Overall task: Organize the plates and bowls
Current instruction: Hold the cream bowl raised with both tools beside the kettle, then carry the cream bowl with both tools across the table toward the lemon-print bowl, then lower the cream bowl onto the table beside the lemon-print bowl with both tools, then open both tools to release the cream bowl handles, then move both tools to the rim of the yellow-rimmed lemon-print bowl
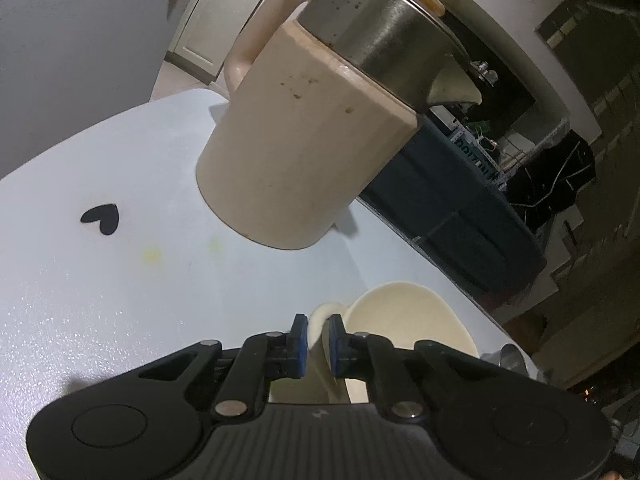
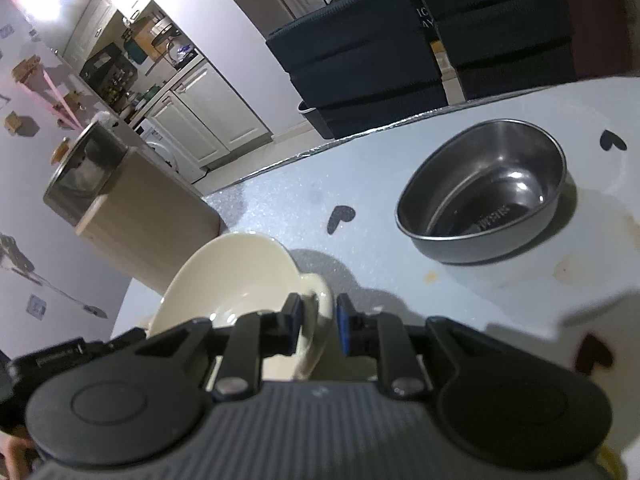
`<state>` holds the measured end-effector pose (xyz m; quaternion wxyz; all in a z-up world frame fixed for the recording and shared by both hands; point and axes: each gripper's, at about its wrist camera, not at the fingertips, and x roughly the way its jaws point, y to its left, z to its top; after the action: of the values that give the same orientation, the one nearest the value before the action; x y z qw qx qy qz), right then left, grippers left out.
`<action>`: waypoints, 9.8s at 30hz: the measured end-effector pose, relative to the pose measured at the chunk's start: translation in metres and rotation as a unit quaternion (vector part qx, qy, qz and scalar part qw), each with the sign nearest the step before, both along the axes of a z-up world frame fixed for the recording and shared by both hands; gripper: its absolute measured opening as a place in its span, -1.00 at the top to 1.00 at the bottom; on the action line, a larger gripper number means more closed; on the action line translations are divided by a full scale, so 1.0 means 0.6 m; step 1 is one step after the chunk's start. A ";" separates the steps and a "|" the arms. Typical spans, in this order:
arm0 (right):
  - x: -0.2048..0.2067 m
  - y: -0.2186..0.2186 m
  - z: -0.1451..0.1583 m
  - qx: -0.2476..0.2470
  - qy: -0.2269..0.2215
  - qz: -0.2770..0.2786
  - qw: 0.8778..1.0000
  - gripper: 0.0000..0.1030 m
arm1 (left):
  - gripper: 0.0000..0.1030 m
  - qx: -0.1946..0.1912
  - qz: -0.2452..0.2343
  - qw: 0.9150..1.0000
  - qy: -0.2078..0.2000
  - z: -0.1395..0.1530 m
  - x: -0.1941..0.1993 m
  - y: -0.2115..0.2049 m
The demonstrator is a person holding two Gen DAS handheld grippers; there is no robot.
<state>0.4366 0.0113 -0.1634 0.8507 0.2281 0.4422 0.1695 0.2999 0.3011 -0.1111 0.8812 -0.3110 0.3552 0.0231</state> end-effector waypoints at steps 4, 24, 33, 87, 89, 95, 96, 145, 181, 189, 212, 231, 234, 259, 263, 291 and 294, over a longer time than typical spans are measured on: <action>-0.001 0.008 0.004 -0.027 -0.019 0.025 0.999 0.59 | 0.78 -0.006 0.003 1.000 -0.005 -0.003 -0.002 0.001; 0.024 0.028 -0.006 -0.047 0.003 0.067 0.997 0.56 | 0.59 -0.006 -0.047 0.998 0.040 -0.004 0.036 -0.009; 0.052 0.046 -0.002 -0.068 0.018 0.088 0.994 0.54 | 0.58 -0.030 -0.057 0.997 0.051 -0.022 0.062 0.009; -0.209 -0.156 0.184 -0.077 -0.077 0.024 0.994 0.54 | 0.63 0.032 -0.139 0.989 -0.031 0.203 -0.142 -0.262; -0.231 -0.175 0.193 -0.078 -0.082 0.023 0.993 0.54 | 0.63 0.033 -0.146 0.988 -0.036 0.209 -0.160 -0.282; -0.313 -0.241 0.209 -0.072 -0.089 0.007 0.993 0.56 | 0.63 0.030 -0.173 0.984 -0.038 0.209 -0.218 -0.346; -0.325 -0.252 0.206 -0.069 -0.087 0.003 0.994 0.56 | 0.63 0.032 -0.179 0.983 -0.038 0.208 -0.225 -0.358; -0.459 -0.399 0.054 -0.135 0.023 -0.048 0.989 0.57 | 0.49 0.009 -0.279 0.956 0.088 -0.042 -0.226 -0.527; -0.437 -0.399 0.037 -0.187 0.059 -0.042 0.980 0.52 | 0.41 0.042 -0.315 0.942 0.107 -0.053 -0.231 -0.551; -0.433 -0.397 0.030 -0.196 0.065 -0.031 0.978 0.46 | 0.40 0.079 -0.322 0.938 0.101 -0.043 -0.234 -0.560; -0.418 -0.392 0.004 -0.218 0.080 -0.018 0.973 0.29 | 0.33 0.103 -0.336 0.931 0.098 -0.036 -0.237 -0.565; -0.429 -0.408 -0.001 -0.190 0.073 -0.027 0.979 0.28 | 0.34 0.123 -0.336 0.928 0.105 -0.026 -0.239 -0.574; -0.430 -0.411 -0.003 -0.184 0.071 -0.029 0.980 0.28 | 0.13 0.123 -0.333 0.929 0.102 -0.022 -0.240 -0.574; -0.430 -0.426 -0.004 -0.183 0.066 -0.035 0.980 0.25 | 0.02 0.140 -0.324 0.930 0.101 -0.017 -0.236 -0.574; -0.430 -0.425 -0.005 -0.187 0.061 -0.031 0.980 0.16 | -0.32 0.139 -0.317 0.932 0.105 -0.015 -0.235 -0.572; -0.491 -0.440 0.080 -0.180 -0.040 -0.045 0.982 -0.99 | -1.00 0.163 -0.287 0.944 0.019 0.103 -0.288 -0.553; -0.490 -0.434 0.102 -0.178 -0.061 -0.048 0.981 -0.99 | -1.00 0.158 -0.270 0.950 0.004 0.124 -0.288 -0.537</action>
<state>0.1424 -0.2491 -0.1023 0.9102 0.0827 0.4011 0.0609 0.1273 -0.0211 -0.0365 0.8909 -0.0600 0.4215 -0.1584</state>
